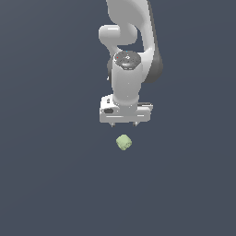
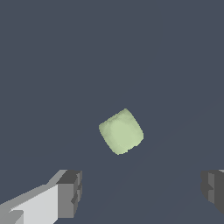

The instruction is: Pick up the object and move it to a goal position.

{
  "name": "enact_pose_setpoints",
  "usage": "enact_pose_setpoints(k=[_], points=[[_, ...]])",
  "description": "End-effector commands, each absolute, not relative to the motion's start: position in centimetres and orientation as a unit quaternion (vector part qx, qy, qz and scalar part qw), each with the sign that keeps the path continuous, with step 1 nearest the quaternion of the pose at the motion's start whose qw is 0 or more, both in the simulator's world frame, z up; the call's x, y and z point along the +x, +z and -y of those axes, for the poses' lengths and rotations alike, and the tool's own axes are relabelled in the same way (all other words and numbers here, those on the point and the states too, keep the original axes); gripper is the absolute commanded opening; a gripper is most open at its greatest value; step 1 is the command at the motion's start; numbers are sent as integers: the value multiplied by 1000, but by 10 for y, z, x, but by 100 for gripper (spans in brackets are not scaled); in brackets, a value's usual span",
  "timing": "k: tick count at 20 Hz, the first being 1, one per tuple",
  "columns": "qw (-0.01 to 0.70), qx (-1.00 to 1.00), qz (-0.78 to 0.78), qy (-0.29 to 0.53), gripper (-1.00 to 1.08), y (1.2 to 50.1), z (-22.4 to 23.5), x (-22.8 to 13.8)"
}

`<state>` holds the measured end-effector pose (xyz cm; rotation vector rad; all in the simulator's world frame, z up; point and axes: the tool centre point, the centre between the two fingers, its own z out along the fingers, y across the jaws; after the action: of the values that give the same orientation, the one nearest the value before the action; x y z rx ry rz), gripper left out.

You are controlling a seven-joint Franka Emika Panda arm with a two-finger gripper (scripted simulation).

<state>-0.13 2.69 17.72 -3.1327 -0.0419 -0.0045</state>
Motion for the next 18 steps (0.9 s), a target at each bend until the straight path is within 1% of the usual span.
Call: enact_pose_setpoints(k=[1,10,18], points=[[4,-1000,13,-1,100,177,-27,-1],[-10,-1000,7,13,100,171,-17,-10],[-10,-1000,13,13,100,170,-17,-9]])
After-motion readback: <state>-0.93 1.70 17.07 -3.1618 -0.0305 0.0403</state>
